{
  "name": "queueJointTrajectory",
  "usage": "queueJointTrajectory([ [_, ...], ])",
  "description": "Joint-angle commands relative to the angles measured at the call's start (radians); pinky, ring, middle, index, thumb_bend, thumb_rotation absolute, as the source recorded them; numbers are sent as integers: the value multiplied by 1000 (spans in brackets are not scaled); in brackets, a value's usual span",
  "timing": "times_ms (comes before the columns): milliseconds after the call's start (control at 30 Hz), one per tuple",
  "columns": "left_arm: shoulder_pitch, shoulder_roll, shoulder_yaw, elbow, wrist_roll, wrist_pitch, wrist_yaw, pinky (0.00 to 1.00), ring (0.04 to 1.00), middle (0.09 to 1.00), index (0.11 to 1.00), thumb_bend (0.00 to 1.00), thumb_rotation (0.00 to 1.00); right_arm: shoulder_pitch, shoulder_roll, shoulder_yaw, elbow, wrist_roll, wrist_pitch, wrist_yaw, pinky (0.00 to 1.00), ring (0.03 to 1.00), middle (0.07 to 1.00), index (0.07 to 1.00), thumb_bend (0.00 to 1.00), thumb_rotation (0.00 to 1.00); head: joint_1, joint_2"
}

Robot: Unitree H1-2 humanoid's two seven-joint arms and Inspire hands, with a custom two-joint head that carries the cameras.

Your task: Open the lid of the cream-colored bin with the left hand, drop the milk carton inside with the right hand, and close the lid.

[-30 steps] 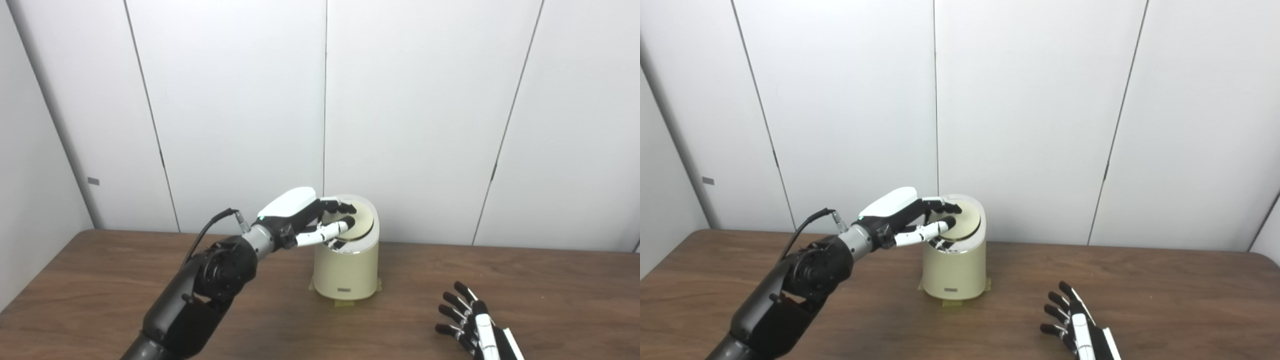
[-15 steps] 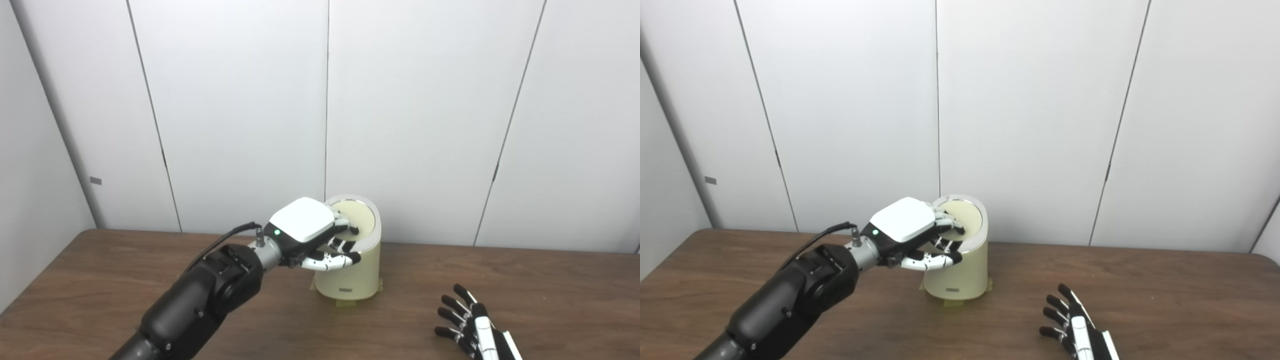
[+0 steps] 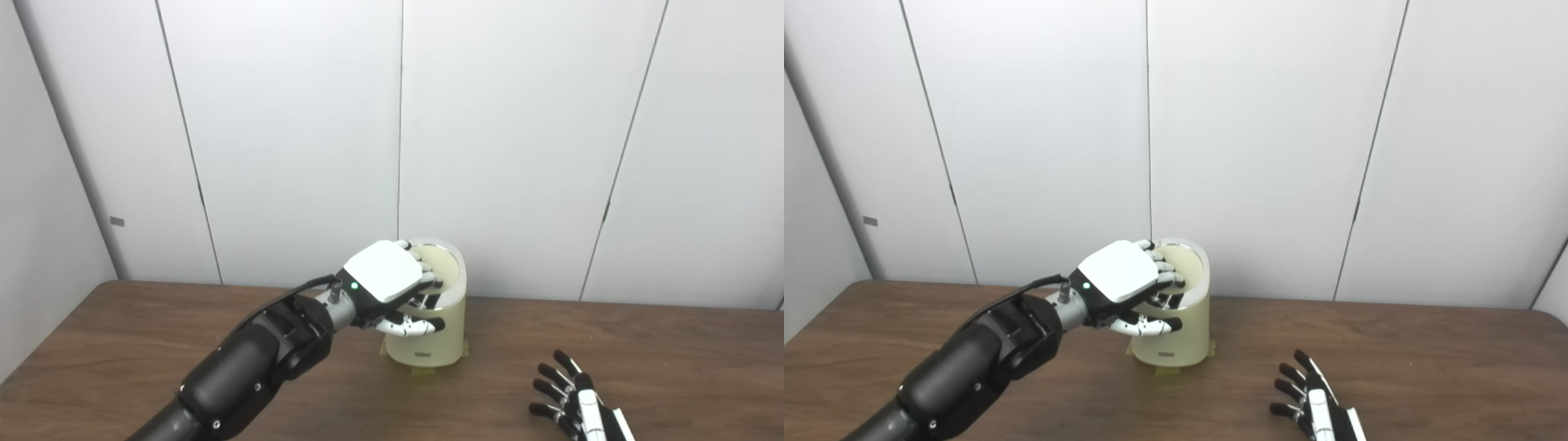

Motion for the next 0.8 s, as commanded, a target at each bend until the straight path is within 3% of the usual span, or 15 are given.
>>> queueJointTrajectory([
  [0, 2, -1, -9, 19, -21, -17, -52, 912, 858, 823, 807, 505, 1000, 2, 17, 4, -20, 16, 5, 6, 648, 815, 854, 911, 590, 1000, 7, 8],
  [200, -4, -7, 47, 21, -96, -19, -20, 891, 859, 828, 826, 475, 1000, -5, 10, -1, -19, 25, 7, 6, 656, 822, 859, 920, 583, 1000, 4, 7],
  [300, 0, -16, 102, 27, -144, -43, 71, 821, 844, 824, 829, 422, 989, -11, 10, -9, -22, 30, 3, 1, 643, 817, 859, 915, 591, 1000, 9, 9],
  [467, 19, -38, 180, 60, -187, -99, 228, 795, 844, 841, 853, 357, 953, -15, 6, -14, -20, 13, -30, -10, 636, 808, 851, 881, 594, 1000, 10, 9],
  [600, 60, -81, 263, 32, -265, -52, 252, 776, 869, 880, 895, 351, 963, -18, 11, -20, -21, 5, -56, -26, 648, 801, 833, 857, 591, 987, 17, 10],
  [767, 141, -134, 385, -48, -425, 47, 221, 765, 868, 899, 906, 371, 984, -16, 8, -24, -31, -2, -79, -32, 651, 789, 825, 850, 611, 973, 4, 14],
])
